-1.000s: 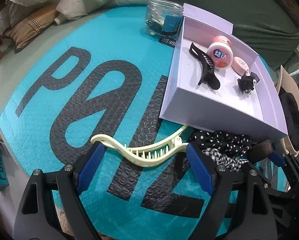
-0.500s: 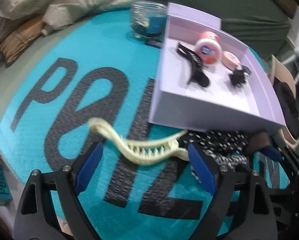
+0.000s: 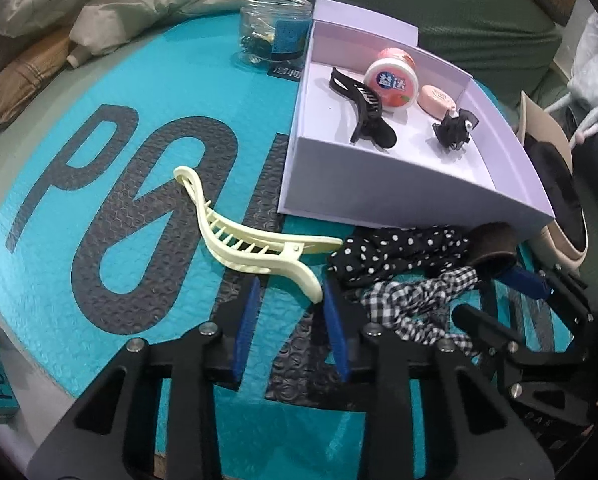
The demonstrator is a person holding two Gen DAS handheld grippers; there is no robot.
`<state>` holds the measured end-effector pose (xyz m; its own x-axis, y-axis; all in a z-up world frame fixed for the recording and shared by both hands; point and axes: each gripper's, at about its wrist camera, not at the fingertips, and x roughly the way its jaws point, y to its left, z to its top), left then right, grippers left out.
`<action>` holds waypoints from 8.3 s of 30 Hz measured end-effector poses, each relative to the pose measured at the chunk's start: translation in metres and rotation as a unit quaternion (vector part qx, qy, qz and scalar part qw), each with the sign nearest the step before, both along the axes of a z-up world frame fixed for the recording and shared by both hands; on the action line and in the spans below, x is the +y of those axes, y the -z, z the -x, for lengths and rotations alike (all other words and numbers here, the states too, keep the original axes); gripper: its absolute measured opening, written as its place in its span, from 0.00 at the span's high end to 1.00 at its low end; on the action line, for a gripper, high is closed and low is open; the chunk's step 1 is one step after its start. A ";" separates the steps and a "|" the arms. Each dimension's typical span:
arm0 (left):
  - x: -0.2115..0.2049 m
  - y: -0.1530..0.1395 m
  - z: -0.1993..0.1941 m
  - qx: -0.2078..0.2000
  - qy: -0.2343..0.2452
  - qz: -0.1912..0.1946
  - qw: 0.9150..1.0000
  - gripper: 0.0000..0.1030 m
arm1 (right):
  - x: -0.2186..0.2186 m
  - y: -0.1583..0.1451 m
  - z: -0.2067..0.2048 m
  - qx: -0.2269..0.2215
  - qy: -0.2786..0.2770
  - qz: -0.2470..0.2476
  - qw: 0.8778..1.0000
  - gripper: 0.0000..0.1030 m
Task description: Organize objects
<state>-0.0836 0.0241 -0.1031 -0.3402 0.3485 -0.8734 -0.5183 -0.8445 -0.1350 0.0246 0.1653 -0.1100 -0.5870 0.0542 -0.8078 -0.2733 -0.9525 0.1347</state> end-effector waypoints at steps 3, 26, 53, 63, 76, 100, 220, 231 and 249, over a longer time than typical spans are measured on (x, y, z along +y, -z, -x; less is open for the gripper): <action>-0.006 0.000 0.000 -0.001 -0.015 -0.011 1.000 0.76 | -0.003 -0.003 0.000 0.010 -0.013 0.005 1.000 0.39; -0.024 -0.016 0.026 0.013 -0.106 0.000 0.994 0.47 | 0.012 -0.014 0.011 0.044 0.037 0.016 0.998 0.39; -0.033 -0.005 0.005 -0.001 -0.083 -0.009 0.997 0.80 | -0.010 -0.017 0.010 0.049 -0.018 0.001 0.999 0.88; -0.040 -0.020 -0.015 0.009 -0.069 -0.019 0.997 0.83 | -0.021 -0.030 0.002 0.053 -0.032 -0.002 0.998 0.88; -0.046 -0.035 -0.034 0.011 -0.063 -0.020 0.998 0.83 | -0.037 -0.049 -0.009 0.066 -0.057 -0.011 0.996 0.88; -0.012 -0.076 -0.050 0.048 -0.013 -0.010 0.999 0.83 | -0.023 -0.093 -0.015 0.080 -0.066 -0.031 0.994 0.88; 0.192 -0.018 0.142 0.003 0.110 0.080 0.991 0.83 | 0.182 -0.020 0.156 -0.058 0.048 -0.074 0.994 0.88; 0.191 -0.019 0.140 0.007 0.103 0.087 0.991 0.81 | 0.182 -0.020 0.157 -0.069 0.050 -0.074 0.994 0.79; 0.177 -0.042 0.137 0.034 0.080 0.077 0.993 0.49 | 0.171 -0.052 0.149 -0.049 0.061 -0.101 0.992 0.56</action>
<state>-0.2206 0.2014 -0.0612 -0.3514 0.2677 -0.8971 -0.6508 -0.7587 0.0285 -0.1243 0.3363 -0.0583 -0.4847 0.2866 -0.8264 -0.3901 -0.9165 -0.0890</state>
